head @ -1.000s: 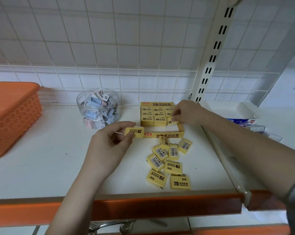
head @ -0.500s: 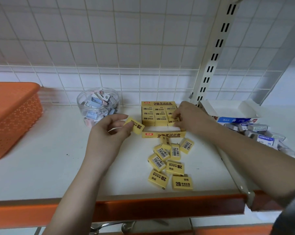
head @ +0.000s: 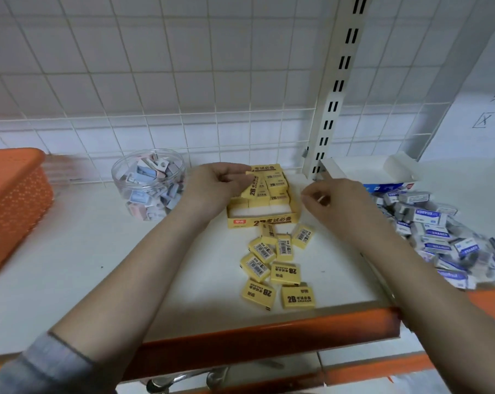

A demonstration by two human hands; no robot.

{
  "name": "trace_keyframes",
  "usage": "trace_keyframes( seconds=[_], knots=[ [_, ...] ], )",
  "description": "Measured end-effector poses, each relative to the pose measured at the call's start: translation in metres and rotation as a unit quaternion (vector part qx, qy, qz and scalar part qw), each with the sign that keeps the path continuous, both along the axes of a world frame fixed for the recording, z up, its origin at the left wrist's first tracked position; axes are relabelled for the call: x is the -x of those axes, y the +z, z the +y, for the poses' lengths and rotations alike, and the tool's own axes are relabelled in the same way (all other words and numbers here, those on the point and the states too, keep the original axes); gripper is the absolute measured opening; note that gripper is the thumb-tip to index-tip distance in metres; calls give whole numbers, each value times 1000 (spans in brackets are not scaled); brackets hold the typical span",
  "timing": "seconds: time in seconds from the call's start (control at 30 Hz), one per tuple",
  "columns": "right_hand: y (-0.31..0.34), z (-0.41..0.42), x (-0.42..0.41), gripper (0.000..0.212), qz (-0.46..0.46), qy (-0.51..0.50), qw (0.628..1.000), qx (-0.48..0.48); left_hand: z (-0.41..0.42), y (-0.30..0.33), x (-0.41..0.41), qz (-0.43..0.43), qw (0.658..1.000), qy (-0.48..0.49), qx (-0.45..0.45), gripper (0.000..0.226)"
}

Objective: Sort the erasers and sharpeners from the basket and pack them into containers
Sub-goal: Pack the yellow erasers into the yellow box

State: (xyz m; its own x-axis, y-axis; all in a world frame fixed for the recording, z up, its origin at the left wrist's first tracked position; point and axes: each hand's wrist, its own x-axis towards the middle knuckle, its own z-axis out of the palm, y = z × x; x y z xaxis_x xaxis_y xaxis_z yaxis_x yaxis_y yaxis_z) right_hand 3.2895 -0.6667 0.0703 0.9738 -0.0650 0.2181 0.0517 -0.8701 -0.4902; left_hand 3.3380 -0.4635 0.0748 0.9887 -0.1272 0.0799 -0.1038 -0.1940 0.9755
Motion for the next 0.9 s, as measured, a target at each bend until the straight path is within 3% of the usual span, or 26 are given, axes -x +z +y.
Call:
trace_keyframes(
  seconds=[0.23,0.57,0.9],
  knots=[
    [-46,-4,80,11,-42,-46,998,-27,-34,3,-40,-57,982,-79,-165,21],
    [-64,2,92,27,-70,-85,993,42,-61,-12,-66,-115,946,-138,-269,16],
    [-65,2,91,29,-44,-105,993,42,-61,-28,-67,-155,928,-134,-312,18]
  ],
)
